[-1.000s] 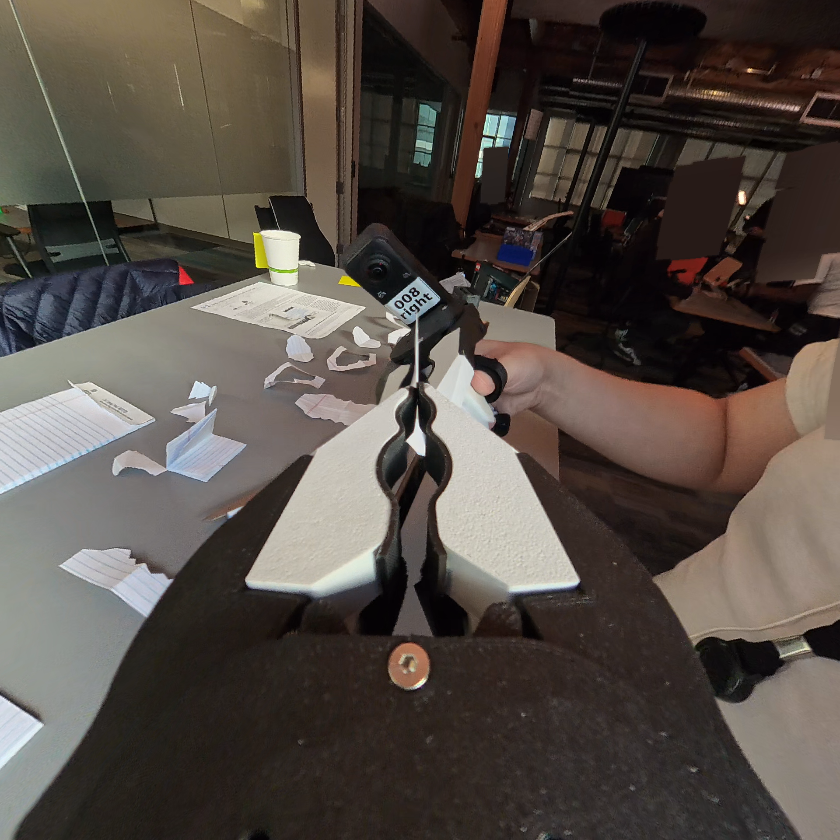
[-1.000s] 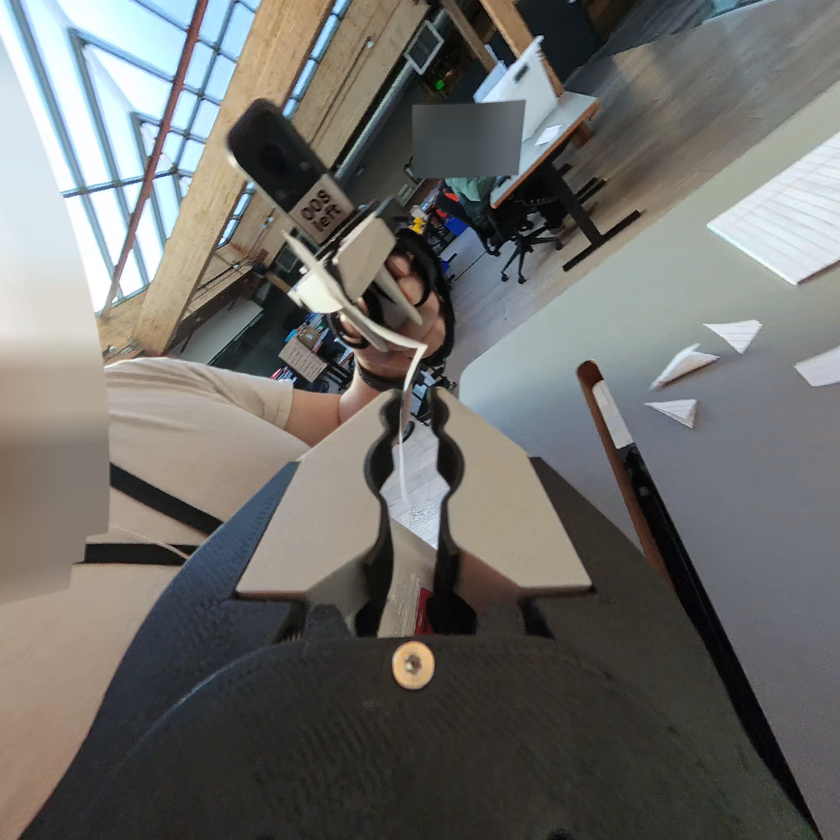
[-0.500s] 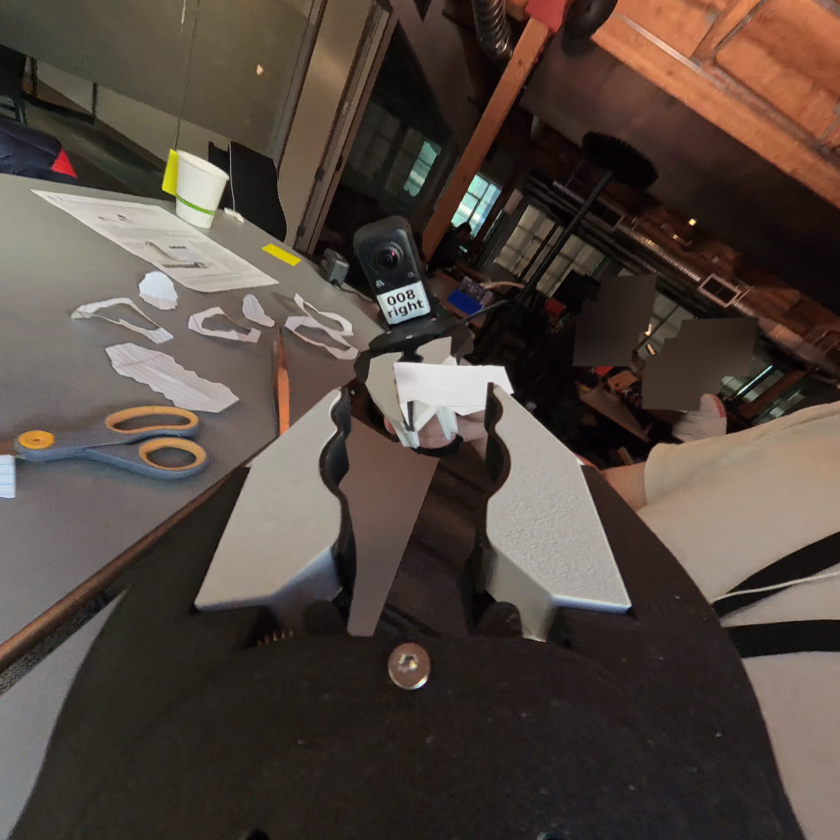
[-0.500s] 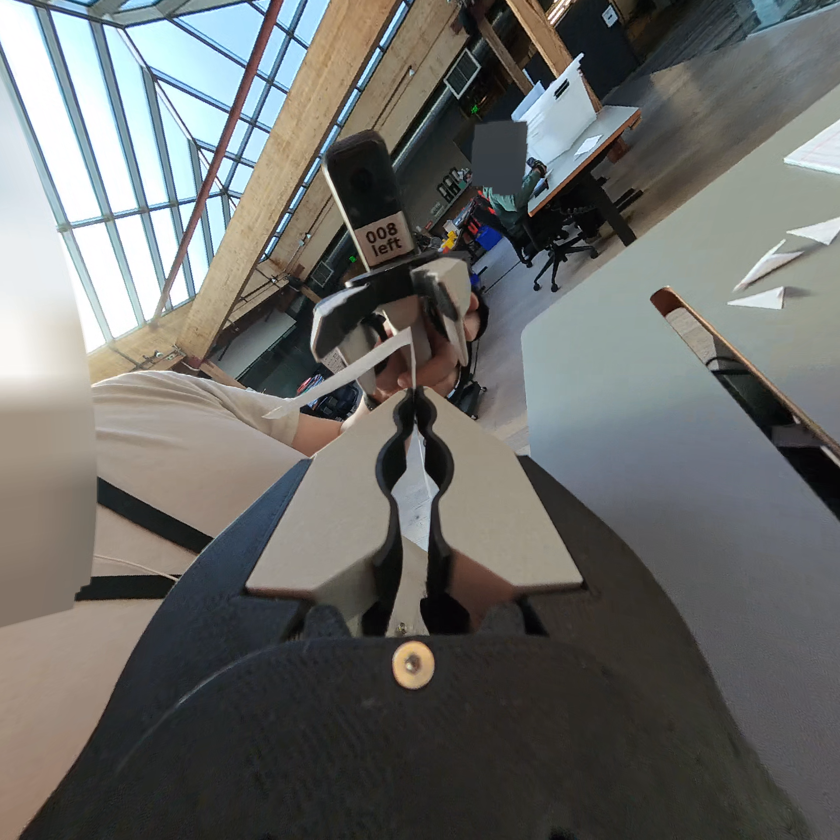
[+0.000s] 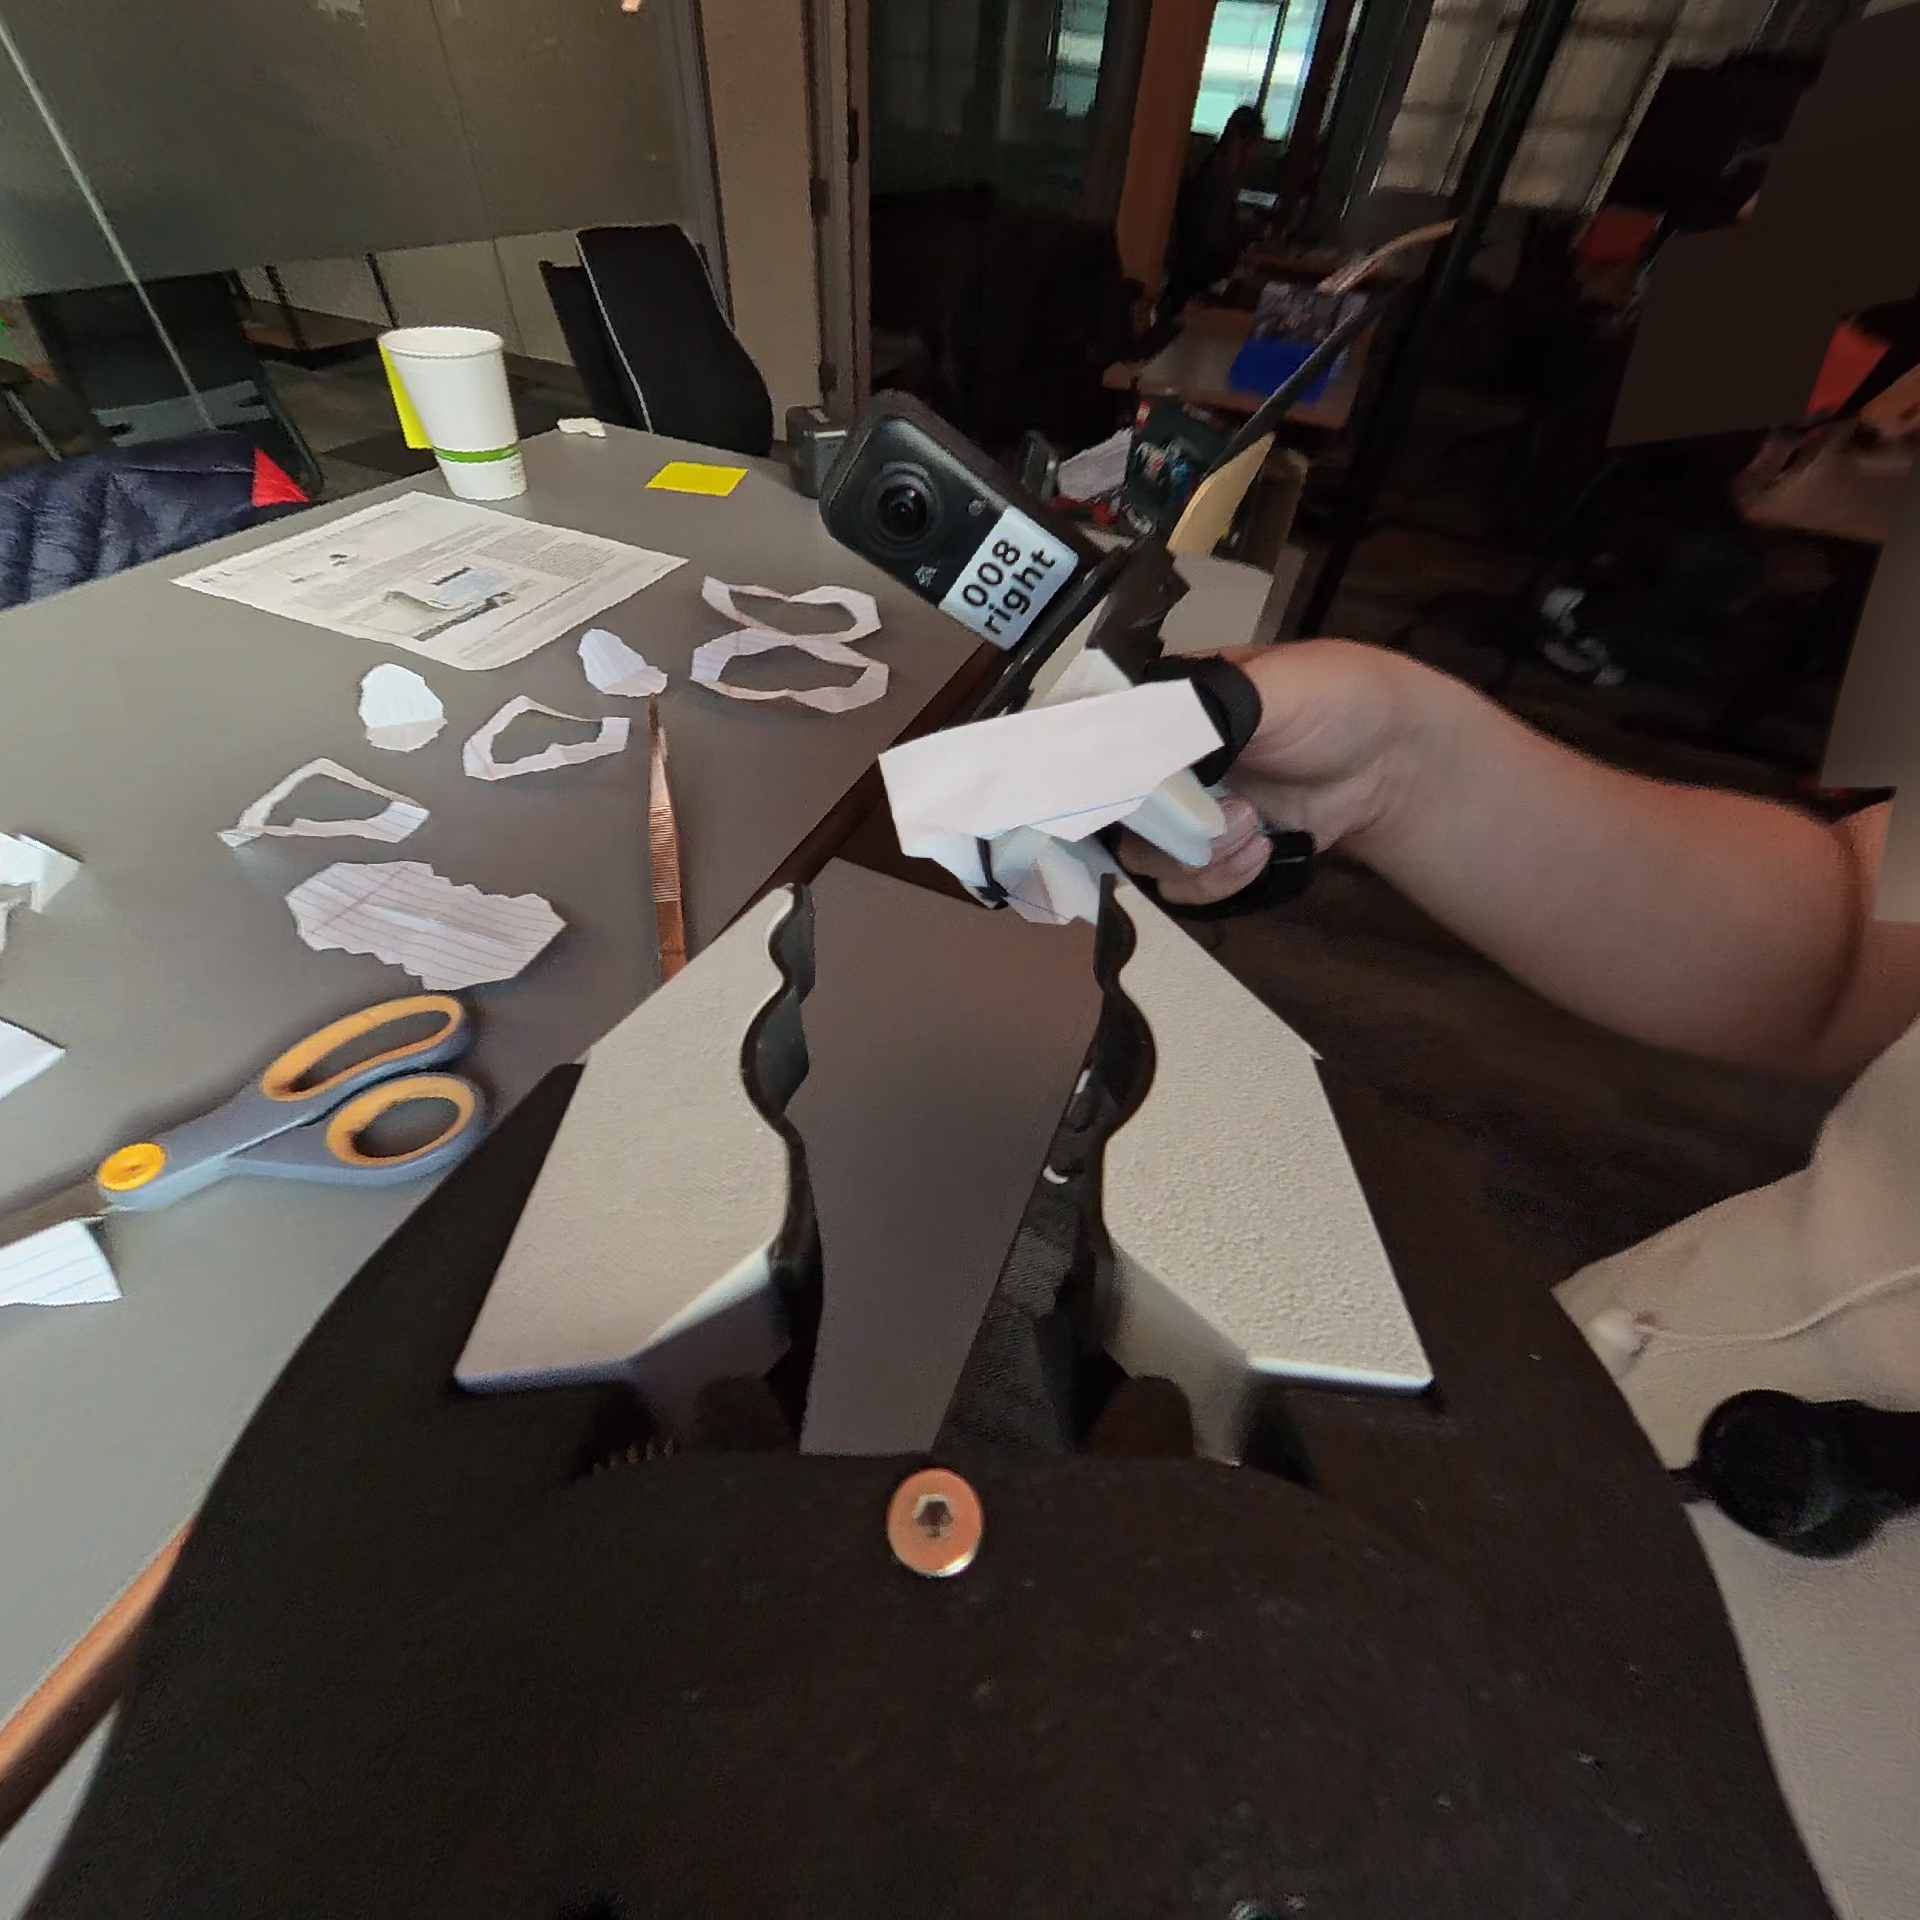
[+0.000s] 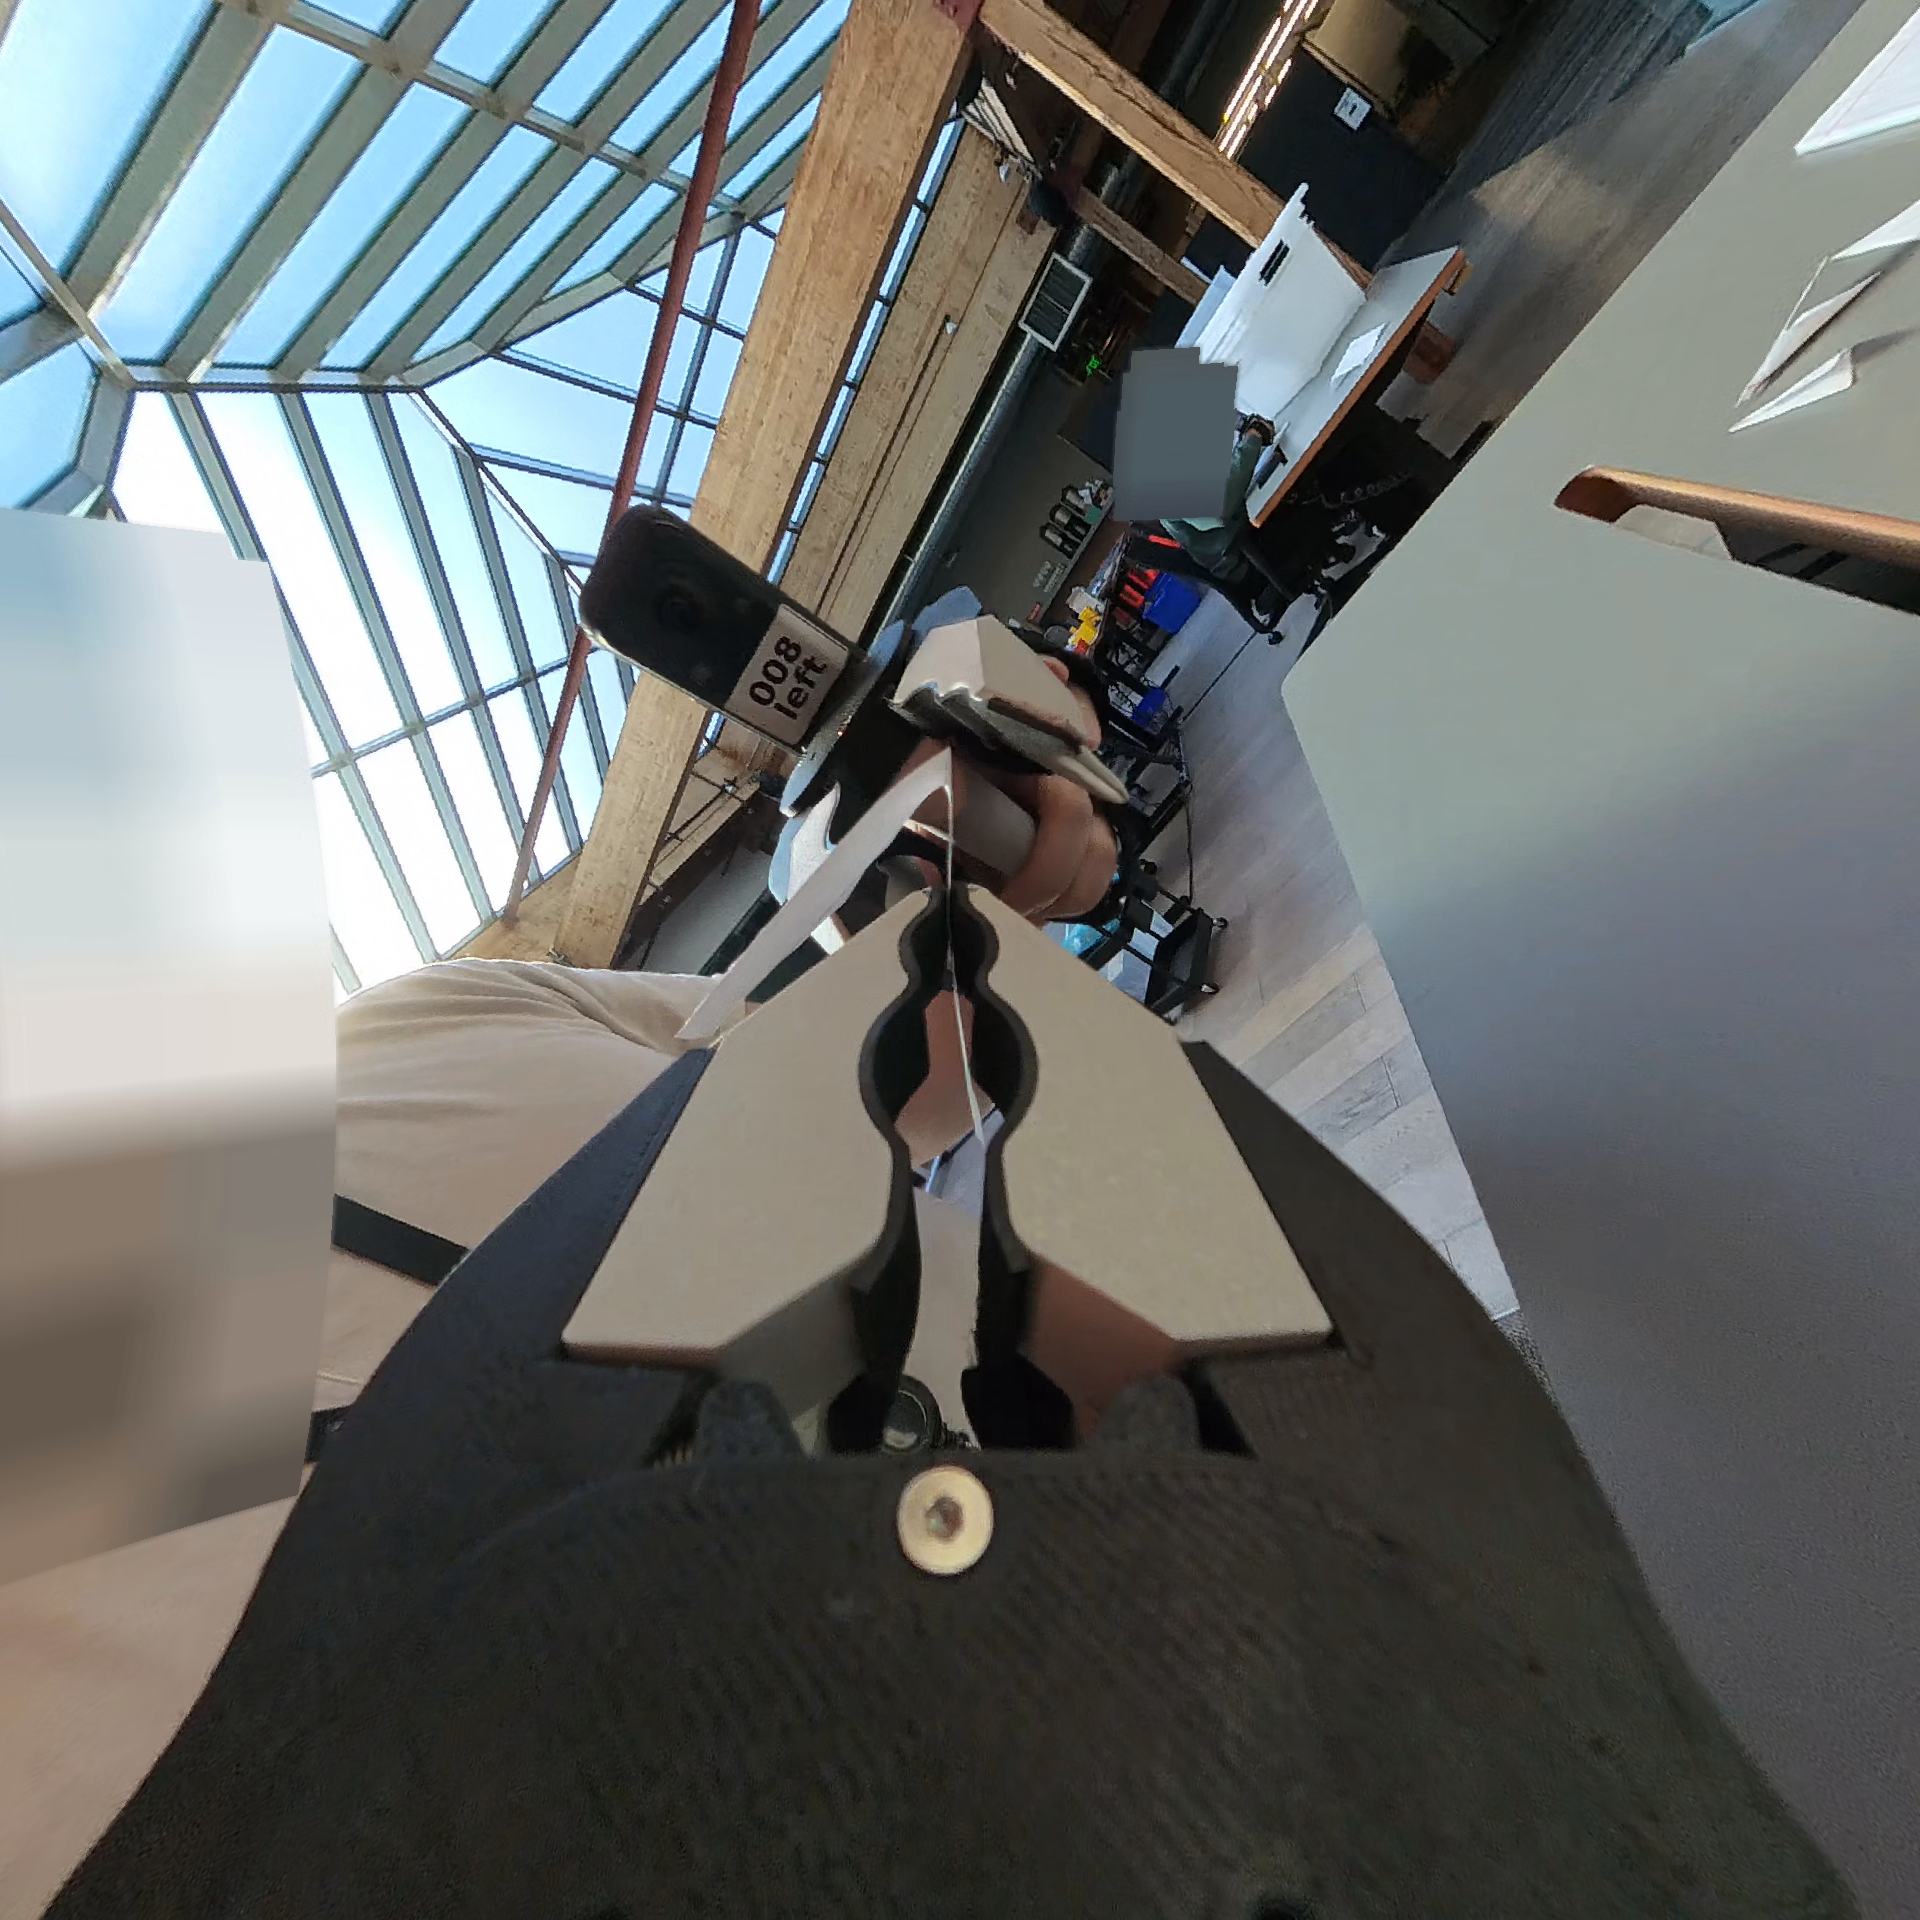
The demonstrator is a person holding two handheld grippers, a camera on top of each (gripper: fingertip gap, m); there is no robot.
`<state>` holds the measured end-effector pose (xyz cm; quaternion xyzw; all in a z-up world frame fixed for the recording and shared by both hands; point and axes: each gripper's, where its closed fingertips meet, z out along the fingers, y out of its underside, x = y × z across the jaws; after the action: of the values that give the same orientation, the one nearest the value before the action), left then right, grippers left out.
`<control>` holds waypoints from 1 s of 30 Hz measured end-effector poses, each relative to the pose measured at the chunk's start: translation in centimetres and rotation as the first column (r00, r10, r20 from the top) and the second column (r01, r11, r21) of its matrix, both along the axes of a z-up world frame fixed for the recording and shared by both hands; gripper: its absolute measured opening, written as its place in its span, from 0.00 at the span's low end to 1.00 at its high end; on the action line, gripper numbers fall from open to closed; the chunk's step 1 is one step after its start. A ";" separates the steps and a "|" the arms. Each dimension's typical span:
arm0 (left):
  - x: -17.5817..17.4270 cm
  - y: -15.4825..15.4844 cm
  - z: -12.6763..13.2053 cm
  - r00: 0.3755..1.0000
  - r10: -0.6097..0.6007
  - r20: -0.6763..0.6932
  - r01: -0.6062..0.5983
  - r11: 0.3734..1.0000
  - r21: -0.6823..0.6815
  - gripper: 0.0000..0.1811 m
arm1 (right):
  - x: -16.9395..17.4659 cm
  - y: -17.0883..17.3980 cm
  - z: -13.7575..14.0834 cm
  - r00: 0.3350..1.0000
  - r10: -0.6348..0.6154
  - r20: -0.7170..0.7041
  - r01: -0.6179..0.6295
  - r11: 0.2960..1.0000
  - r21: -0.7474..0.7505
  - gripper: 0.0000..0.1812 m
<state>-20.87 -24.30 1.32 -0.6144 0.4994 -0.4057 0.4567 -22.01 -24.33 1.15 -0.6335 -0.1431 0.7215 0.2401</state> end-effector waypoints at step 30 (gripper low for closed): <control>-18.6 10.8 1.7 0.847 0.005 0.531 0.330 0.777 -0.536 0.13 | -18.7 9.4 0.5 0.962 -0.221 0.160 0.068 0.763 0.643 0.00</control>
<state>-39.47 -13.47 3.05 -0.5525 0.2577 -0.7295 0.3101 -40.67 -14.90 1.60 -0.6029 -0.3539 0.5335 0.4760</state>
